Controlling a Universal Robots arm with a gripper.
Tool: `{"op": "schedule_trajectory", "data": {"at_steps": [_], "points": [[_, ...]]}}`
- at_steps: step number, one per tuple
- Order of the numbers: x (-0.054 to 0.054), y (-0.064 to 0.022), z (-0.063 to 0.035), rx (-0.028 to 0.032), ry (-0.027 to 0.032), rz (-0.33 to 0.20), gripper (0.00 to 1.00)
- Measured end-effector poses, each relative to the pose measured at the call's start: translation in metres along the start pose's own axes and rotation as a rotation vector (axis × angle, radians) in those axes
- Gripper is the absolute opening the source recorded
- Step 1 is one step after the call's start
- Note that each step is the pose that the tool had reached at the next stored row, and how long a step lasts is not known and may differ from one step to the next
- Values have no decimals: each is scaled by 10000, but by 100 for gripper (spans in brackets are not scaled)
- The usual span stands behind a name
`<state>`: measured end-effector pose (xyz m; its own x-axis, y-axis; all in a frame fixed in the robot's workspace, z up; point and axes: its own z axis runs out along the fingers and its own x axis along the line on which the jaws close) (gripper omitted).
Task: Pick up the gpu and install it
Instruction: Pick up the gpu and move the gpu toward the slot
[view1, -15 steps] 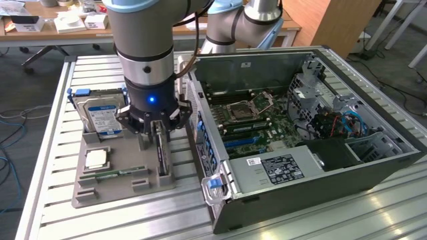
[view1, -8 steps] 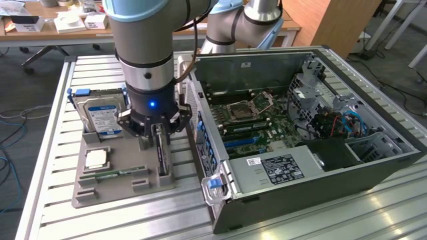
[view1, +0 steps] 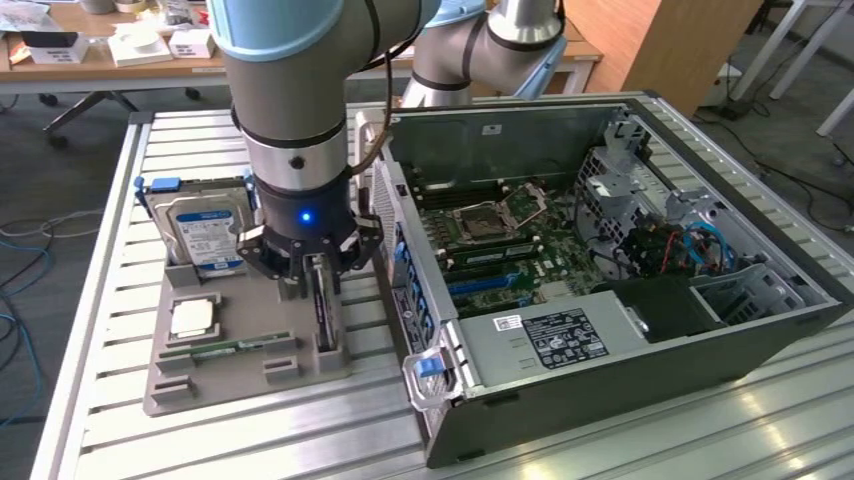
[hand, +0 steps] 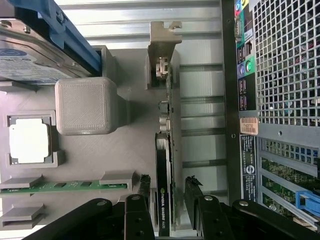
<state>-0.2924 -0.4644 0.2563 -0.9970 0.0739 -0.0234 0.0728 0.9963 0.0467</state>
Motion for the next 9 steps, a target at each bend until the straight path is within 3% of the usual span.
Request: {"op": "schedule_trajectory", "data": {"at_steps": [9], "points": [[11, 31, 62, 0, 1, -10, 41]]}}
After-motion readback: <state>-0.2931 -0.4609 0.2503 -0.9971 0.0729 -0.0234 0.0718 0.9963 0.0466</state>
